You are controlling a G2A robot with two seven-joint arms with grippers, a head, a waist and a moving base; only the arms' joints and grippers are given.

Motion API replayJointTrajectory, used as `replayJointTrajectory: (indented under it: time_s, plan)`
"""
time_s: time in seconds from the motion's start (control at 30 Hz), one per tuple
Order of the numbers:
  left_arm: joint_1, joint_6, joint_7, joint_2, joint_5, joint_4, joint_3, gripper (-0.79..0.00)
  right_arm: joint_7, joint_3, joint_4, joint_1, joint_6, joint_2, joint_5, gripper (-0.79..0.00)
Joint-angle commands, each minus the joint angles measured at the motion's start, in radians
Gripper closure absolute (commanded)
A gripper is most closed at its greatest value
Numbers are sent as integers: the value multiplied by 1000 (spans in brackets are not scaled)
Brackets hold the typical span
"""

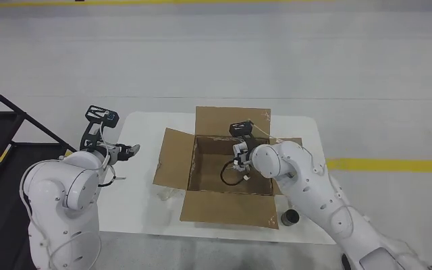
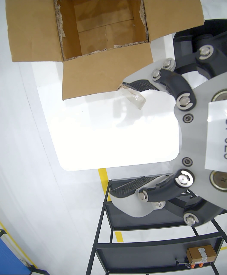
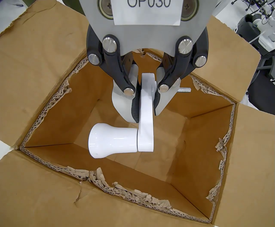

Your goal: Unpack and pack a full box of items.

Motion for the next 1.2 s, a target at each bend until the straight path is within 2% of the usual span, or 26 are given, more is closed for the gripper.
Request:
replayJointTrajectory:
  time_s: [0.0, 0.17, 0.43, 0.67, 0.9, 0.93, 0.97, 1.07, 1.17]
  plan:
    - [0, 0, 0, 0, 0, 0, 0, -785, -13, -13, -17, -24, 2, -6, 12, 0]
    - [0, 0, 0, 0, 0, 0, 0, -785, -109, -82, 85, -15, 14, -52, 101, 0]
    - [0, 0, 0, 0, 0, 0, 0, -785, -203, -216, 327, 74, 71, -156, 192, 0]
    - [0, 0, 0, 0, 0, 0, 0, -785, -253, -293, 529, 136, 33, -249, 265, 0]
    - [0, 0, 0, 0, 0, 0, 0, -785, -274, -334, 677, 176, -8, -320, 301, 0]
    - [0, 0, 0, 0, 0, 0, 0, -785, -272, -337, 696, 180, -14, -329, 307, -62]
    - [0, 0, 0, 0, 0, 0, 0, -785, -275, -340, 715, 184, -21, -337, 310, -206]
    - [0, 0, 0, 0, 0, 0, 0, -785, -281, -347, 762, 196, -39, -360, 318, -234]
    - [0, 0, 0, 0, 0, 0, 0, -785, -280, -352, 799, 206, -53, -379, 320, -354]
